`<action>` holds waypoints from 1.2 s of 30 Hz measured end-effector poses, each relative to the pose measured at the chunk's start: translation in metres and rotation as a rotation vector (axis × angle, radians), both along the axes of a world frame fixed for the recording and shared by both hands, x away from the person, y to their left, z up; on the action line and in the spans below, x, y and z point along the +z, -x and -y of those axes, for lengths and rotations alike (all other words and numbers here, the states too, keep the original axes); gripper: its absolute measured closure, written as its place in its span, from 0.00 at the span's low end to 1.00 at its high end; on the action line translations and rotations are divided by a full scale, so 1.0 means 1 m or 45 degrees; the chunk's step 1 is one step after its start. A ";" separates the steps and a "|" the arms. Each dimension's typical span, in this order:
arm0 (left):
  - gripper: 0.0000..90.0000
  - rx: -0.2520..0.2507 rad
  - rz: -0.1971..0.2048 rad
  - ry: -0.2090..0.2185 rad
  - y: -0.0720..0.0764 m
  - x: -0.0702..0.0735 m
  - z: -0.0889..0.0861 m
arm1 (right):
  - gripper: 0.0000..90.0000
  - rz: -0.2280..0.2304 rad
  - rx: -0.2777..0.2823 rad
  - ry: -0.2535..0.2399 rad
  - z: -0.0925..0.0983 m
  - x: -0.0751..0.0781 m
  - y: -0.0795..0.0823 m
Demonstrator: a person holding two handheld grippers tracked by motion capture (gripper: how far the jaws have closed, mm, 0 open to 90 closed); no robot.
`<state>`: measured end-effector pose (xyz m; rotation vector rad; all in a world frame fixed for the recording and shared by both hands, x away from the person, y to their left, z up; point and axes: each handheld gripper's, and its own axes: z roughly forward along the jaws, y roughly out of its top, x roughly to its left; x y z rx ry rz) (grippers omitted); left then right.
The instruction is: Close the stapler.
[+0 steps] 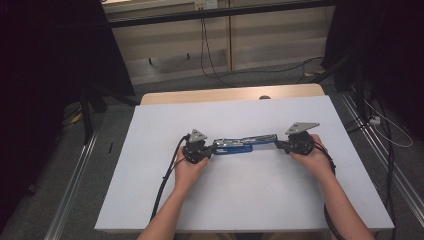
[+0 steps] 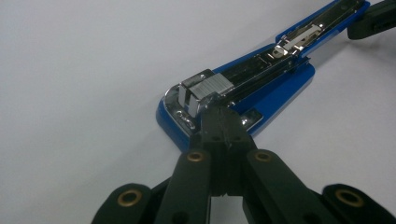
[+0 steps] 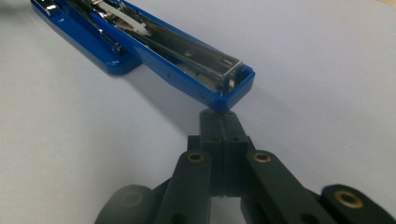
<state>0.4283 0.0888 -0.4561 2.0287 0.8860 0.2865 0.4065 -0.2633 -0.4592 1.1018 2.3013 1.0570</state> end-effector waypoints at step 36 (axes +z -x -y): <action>0.64 -0.005 -0.057 0.084 0.005 0.011 -0.006 | 0.76 0.037 0.042 -0.210 -0.009 0.008 0.009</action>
